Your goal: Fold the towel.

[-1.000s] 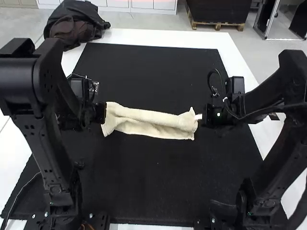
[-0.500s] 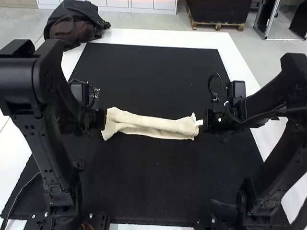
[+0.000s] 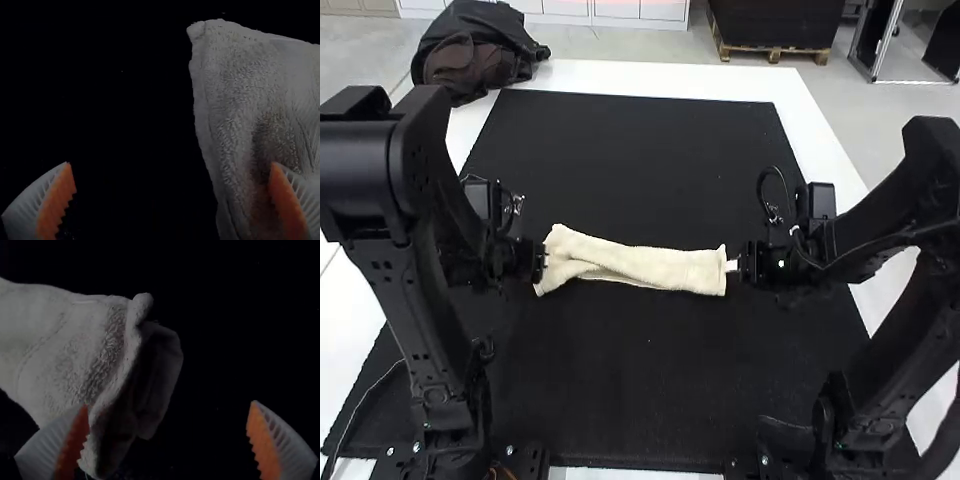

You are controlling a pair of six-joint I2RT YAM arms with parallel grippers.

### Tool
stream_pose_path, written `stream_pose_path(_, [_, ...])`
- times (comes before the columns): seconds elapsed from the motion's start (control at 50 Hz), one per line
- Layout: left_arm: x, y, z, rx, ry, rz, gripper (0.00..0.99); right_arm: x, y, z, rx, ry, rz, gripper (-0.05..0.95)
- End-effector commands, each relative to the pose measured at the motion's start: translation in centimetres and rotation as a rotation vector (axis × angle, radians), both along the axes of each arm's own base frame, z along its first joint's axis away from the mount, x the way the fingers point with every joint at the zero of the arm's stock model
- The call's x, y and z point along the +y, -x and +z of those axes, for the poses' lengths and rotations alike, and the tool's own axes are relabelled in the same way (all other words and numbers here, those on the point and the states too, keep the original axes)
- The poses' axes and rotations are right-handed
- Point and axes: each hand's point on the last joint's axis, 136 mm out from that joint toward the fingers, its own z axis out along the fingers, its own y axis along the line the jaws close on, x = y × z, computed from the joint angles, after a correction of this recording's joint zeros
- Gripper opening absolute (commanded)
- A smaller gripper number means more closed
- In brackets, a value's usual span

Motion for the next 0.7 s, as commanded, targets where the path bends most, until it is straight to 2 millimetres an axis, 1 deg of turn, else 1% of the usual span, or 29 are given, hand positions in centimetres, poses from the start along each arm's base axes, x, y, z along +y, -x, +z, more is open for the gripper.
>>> stream_pose_path(0.0, [0.5, 0.1, 0.1, -0.001, -0.017, 0.011, 0.964, -0.8, -0.4, 0.2, -0.023, 0.031, -0.023, 0.8])
stream_pose_path(0.04, [0.5, 0.1, 0.1, -0.002, -0.017, 0.012, 0.966, -0.9, -0.5, 0.2, -0.023, 0.033, -0.024, 0.8])
stream_pose_path(0.1, [0.5, 0.0, 0.2, -0.007, -0.015, 0.012, 0.966, -0.8, -0.5, 0.4, -0.031, 0.034, -0.02, 0.86])
stream_pose_path(0.18, [0.3, -0.3, 0.6, -0.021, -0.011, 0.005, 0.966, -0.9, -0.7, 0.6, -0.04, 0.037, -0.02, 0.87])
stream_pose_path(0.24, [0.2, -0.4, 0.7, -0.03, -0.004, -0.002, 0.966, -0.9, -0.9, 1.2, -0.059, 0.037, -0.018, 0.89])
stream_pose_path(0.48, [0.3, -1.3, 2.2, -0.084, 0.005, 0.01, 0.969, -1.3, -2.1, 3.5, -0.135, 0.052, -0.05, 0.89])
stream_pose_path(0.58, [0.3, -1.7, 3.0, -0.108, 0.006, 0.013, 0.969, -1.2, -2.1, 3.8, -0.133, 0.05, -0.042, 0.89])
stream_pose_path(0.68, [0.4, -2.1, 4.4, -0.145, 0.009, 0.019, 0.969, -0.8, -1.8, 3.8, -0.114, 0.036, -0.026, 0.89])
